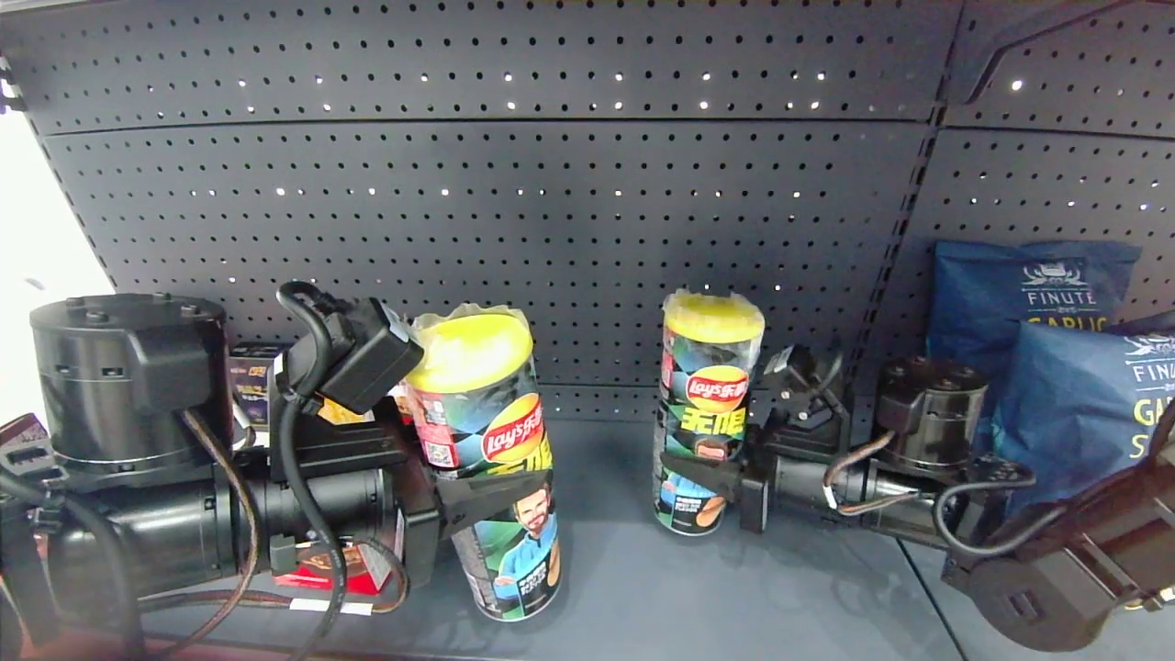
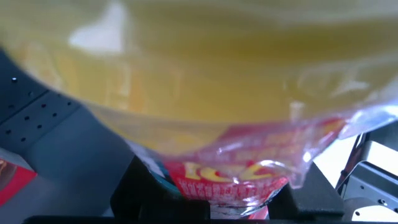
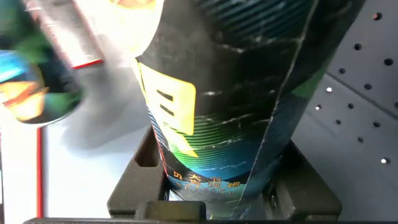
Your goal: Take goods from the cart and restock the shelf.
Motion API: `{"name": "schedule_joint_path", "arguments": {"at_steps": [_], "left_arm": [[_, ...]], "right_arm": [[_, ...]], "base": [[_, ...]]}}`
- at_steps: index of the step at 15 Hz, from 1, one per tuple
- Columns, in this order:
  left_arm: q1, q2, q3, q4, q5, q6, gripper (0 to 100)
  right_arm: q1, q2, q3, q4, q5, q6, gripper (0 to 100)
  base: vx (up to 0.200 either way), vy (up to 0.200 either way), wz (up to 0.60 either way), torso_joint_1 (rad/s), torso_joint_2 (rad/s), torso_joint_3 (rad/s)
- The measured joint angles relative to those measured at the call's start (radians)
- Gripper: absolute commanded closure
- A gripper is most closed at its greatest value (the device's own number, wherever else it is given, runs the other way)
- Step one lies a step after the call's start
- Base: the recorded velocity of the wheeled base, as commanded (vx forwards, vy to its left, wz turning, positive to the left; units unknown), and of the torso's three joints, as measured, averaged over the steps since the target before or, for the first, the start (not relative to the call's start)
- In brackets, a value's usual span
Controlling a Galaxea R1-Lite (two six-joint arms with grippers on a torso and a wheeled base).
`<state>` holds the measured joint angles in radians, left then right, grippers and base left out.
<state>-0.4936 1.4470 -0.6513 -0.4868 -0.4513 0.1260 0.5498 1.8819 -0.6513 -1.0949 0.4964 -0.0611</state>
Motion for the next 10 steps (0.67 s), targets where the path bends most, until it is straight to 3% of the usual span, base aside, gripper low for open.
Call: {"name": "schedule_joint_path", "arguments": {"at_steps": [4,7,10], "left_arm": [[0.0,0.01,-0.013,0.0,0.002,0.0,100],[0.0,0.019,-0.018,0.0,0.002,0.0,100],[0.0,0.026,-0.021,0.0,0.006,0.0,100]], "right_arm": [[0.029,-0.097,0.144,-0.028,-0.008,0.001,100],[0.087,-0.137,0.194,-0.05,-0.107,0.043,100],[0.138,-0.15,0.23,-0.092,-0.128,0.073,100]], "base": [[0.0,0.0,0.0,0.0,0.0,0.0],[0.0,0.0,0.0,0.0,0.0,0.0],[0.0,0.0,0.0,0.0,0.0,0.0]]}}
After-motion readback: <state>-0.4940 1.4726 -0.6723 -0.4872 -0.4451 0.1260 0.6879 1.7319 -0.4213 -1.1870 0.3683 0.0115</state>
